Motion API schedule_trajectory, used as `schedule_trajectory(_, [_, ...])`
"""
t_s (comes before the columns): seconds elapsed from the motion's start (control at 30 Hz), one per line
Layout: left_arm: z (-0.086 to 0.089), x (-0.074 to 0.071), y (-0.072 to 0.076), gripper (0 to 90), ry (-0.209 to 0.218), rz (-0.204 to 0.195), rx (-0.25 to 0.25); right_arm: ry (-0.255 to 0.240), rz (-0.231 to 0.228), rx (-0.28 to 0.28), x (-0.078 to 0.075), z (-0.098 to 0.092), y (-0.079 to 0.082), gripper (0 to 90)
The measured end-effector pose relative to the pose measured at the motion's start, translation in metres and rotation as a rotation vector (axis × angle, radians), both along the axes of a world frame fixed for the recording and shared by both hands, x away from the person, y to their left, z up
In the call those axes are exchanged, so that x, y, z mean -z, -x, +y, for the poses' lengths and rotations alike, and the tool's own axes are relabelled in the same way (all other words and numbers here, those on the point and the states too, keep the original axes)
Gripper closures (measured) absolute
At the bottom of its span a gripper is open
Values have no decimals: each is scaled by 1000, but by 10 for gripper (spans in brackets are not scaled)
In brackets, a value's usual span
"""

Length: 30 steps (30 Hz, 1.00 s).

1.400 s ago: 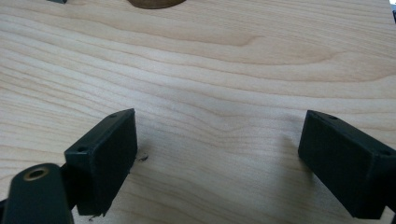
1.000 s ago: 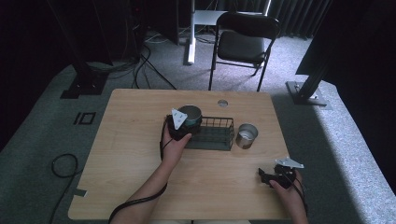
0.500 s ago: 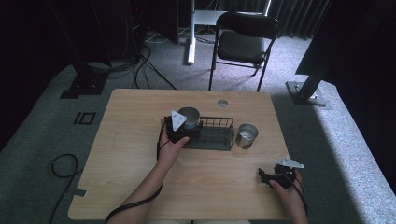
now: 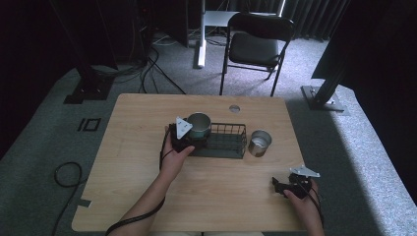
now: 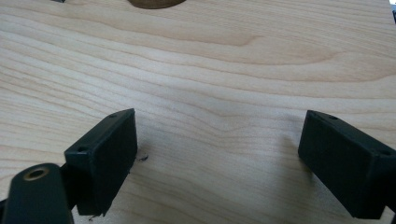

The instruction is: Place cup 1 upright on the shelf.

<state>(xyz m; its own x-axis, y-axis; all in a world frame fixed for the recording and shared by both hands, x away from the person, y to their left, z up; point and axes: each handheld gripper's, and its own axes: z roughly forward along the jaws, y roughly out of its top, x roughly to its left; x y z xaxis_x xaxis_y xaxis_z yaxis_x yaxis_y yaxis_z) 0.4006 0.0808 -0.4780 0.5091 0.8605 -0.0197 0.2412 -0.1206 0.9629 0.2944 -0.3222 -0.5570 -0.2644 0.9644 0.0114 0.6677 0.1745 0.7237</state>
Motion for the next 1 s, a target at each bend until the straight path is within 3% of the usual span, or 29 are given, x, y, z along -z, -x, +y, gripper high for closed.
schedule_trajectory(0.27, [9, -7, 9, 9, -3, 3, 20, 0, 0, 0, 0, 0, 0, 114])
schedule_trajectory(0.37, [13, -9, 12, 10, -25, -3, 42, 0, 0, 0, 0, 0, 0, 114])
schedule_trajectory(0.6, [23, -13, 17, 10, -2, 11, 67, -1, 0, 1, 0, 0, 0, 114])
schedule_trajectory(1.0, [43, -15, 26, 10, -24, 37, 100, -1, 0, 1, 0, 0, 0, 114])
